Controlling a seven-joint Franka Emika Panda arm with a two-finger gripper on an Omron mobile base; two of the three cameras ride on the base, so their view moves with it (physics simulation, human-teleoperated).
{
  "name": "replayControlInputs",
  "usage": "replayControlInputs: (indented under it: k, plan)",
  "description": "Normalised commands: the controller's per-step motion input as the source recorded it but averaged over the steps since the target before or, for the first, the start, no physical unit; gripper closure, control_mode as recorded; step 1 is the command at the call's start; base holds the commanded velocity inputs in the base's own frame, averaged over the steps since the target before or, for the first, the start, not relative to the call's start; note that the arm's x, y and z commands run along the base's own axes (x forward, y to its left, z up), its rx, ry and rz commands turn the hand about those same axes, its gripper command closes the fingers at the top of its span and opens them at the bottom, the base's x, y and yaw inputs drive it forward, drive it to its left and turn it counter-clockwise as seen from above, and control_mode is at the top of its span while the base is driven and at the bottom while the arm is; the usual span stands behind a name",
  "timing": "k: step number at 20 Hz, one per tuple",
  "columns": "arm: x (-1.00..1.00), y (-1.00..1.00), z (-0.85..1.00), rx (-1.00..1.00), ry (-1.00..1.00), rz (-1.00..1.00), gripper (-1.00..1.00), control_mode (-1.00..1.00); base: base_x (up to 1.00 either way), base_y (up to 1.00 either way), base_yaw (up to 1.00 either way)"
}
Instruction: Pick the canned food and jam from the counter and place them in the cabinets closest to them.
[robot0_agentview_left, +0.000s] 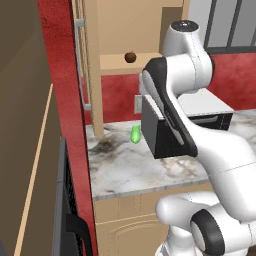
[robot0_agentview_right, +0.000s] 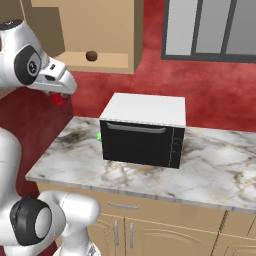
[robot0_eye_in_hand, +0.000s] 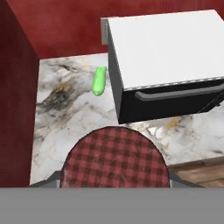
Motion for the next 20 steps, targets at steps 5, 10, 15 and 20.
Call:
replayControlInputs:
  k: [5,10,15,20]
  plan:
    - [-0.08,-0.06,0.11,0.00,-0.15,0.01,1.00,-1.00,0.00,0.00,0.00]
    - [-0.15,-0.15,-0.06,-0.01,-0.16,0.02,1.00,-1.00,0.00,0.00,0.00]
    - [0.07,-0.15,0.36,0.01,-0.15,0.00,1.00,-1.00,0.00,0.00,0.00]
    - [0.23,-0.11,0.53,0.03,-0.06,0.00,1.00,-1.00,0.00,0.00,0.00]
